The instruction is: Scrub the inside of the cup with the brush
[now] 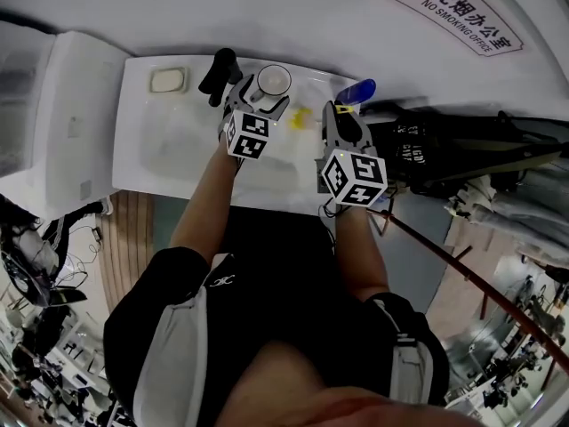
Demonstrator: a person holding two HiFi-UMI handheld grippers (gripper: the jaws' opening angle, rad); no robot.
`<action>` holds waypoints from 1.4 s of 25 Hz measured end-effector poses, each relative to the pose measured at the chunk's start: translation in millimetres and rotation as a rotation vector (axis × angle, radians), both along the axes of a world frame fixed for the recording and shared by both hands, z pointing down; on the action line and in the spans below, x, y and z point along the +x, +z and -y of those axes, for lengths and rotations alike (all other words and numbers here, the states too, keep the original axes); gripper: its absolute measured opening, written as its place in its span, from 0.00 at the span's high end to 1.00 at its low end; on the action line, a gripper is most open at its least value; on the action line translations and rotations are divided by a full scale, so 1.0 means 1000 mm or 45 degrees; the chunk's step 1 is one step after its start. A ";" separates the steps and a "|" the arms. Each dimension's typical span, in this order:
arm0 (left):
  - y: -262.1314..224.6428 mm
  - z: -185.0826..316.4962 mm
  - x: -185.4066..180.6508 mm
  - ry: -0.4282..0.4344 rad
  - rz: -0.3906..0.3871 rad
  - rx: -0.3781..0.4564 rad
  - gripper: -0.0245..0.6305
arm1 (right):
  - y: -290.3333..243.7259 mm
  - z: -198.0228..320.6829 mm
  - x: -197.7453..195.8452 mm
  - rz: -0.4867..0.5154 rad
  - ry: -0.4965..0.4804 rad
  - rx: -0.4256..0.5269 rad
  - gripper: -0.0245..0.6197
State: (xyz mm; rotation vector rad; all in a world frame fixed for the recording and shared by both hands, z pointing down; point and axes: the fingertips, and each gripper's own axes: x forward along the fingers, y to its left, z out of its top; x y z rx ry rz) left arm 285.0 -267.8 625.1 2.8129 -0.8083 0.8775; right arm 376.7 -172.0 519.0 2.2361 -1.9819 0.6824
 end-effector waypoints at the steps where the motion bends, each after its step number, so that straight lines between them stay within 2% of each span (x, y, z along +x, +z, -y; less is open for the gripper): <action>1: 0.003 0.002 0.003 0.002 0.000 -0.002 0.38 | 0.001 0.000 0.001 -0.015 -0.007 -0.005 0.87; 8: 0.018 0.011 0.017 0.008 -0.032 -0.039 0.38 | 0.005 0.001 -0.005 -0.056 -0.073 -0.024 0.87; 13: 0.026 0.015 0.025 0.022 -0.011 -0.008 0.38 | 0.008 0.001 -0.007 -0.033 -0.097 -0.031 0.87; 19: 0.026 0.014 0.021 0.046 -0.006 -0.034 0.38 | 0.008 0.000 -0.008 -0.038 -0.094 -0.036 0.87; 22: 0.019 0.010 0.015 0.028 -0.050 -0.070 0.38 | 0.005 -0.001 -0.008 -0.041 -0.082 -0.029 0.87; 28: -0.004 -0.022 0.009 0.193 -0.132 -0.128 0.38 | -0.003 -0.002 -0.013 -0.041 -0.046 -0.017 0.87; 35: -0.035 -0.047 -0.019 0.262 -0.154 -0.099 0.37 | -0.025 0.002 -0.036 -0.035 -0.021 0.029 0.87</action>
